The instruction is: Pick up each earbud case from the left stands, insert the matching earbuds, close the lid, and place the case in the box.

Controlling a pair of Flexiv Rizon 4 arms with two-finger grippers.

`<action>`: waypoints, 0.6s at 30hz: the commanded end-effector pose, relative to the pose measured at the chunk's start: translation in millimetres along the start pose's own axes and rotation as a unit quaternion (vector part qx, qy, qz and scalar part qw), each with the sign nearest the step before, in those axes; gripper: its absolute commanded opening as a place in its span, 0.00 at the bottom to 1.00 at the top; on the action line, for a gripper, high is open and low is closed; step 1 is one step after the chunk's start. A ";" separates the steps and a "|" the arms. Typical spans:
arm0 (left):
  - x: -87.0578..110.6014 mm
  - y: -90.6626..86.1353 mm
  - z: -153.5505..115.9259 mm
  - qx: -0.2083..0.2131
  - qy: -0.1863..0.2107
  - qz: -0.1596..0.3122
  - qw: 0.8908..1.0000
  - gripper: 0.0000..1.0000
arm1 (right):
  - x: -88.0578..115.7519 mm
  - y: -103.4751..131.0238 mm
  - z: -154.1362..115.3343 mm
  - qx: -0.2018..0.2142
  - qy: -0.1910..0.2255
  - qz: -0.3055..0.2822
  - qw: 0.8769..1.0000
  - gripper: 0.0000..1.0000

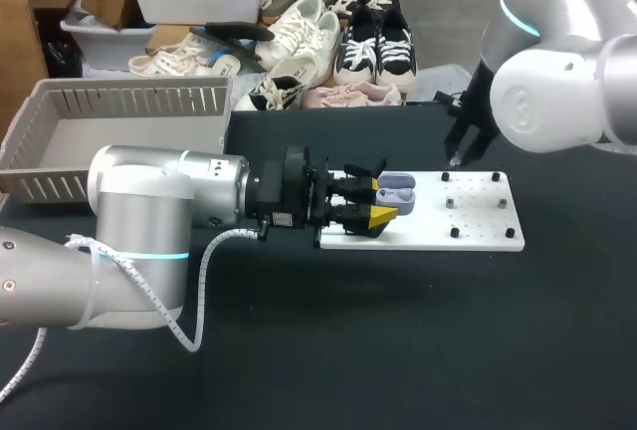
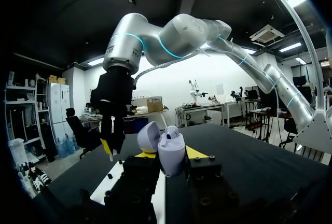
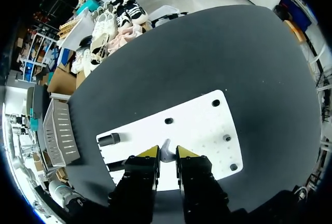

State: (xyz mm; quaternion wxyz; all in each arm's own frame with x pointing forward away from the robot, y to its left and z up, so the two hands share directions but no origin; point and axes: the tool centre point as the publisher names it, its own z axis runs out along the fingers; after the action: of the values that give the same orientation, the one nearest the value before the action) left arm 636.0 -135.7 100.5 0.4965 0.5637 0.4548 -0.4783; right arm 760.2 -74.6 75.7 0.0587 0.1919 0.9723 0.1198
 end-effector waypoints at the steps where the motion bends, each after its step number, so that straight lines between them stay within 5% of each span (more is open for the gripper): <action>1: -0.3 -0.7 -0.1 -0.001 0.001 0.000 1.000 0.00 | 5.3 -8.1 -26.9 -0.004 0.021 -0.014 1.000 0.00; 9: -0.3 -0.7 -0.1 -0.001 0.001 0.000 1.000 0.00 | 21.2 -10.1 -55.8 0.006 0.062 -0.097 0.993 0.00; 18: -0.3 -0.7 -0.1 -0.001 0.001 0.000 1.000 0.00 | 40.6 -9.4 -67.5 0.046 0.048 -0.146 0.987 0.00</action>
State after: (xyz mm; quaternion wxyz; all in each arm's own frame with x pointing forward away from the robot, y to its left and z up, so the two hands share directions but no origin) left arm 636.0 -135.7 100.5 0.4965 0.5637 0.4548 -0.4783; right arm 715.3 -84.6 134.9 0.0116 0.0407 0.9959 0.0801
